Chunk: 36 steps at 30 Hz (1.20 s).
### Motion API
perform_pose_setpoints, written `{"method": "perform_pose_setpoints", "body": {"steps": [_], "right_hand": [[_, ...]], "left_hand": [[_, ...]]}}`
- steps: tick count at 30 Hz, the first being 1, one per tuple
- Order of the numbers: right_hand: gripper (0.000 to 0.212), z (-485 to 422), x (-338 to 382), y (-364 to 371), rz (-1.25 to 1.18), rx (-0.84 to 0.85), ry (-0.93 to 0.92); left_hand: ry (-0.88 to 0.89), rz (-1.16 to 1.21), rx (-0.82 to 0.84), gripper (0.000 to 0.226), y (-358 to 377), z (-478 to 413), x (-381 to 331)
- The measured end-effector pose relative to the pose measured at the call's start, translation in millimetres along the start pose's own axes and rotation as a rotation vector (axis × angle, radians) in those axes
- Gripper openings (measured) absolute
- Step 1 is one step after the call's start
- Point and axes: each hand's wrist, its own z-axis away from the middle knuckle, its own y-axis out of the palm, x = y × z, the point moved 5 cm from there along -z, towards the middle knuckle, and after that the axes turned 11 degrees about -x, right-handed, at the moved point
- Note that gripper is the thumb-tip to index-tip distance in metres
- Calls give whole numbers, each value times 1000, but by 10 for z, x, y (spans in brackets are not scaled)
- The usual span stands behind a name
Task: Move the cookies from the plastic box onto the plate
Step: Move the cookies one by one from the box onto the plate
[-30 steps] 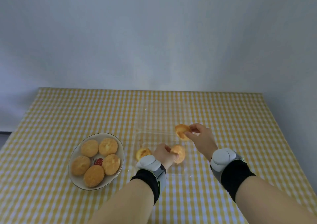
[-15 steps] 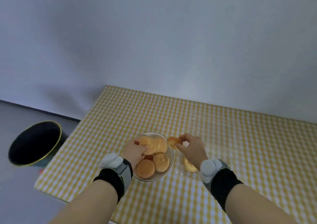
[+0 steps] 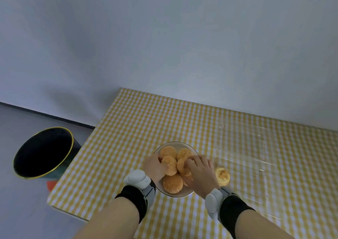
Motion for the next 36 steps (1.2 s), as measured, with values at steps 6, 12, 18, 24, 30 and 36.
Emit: {"method": "perform_pose_setpoints", "body": {"steps": [6, 12, 18, 24, 30, 36], "right_hand": [[53, -47, -79, 41, -65, 110, 156], [51, -34, -41, 66, -89, 119, 146], [67, -18, -165, -5, -196, 59, 267], [38, 118, -854, -212, -20, 48, 565], [66, 398, -1237, -138, 137, 423, 537], [62, 397, -1207, -91, 119, 470, 588]], "left_hand": [[135, -239, -67, 34, -61, -103, 40], [115, -150, -84, 29, -44, -117, 196], [94, -116, -146, 32, -24, -86, 191], [124, -133, -265, 41, -37, -136, 5], [126, -122, -293, 40, 41, -109, -129], [96, -83, -301, 44, 14, -30, -55]]}}
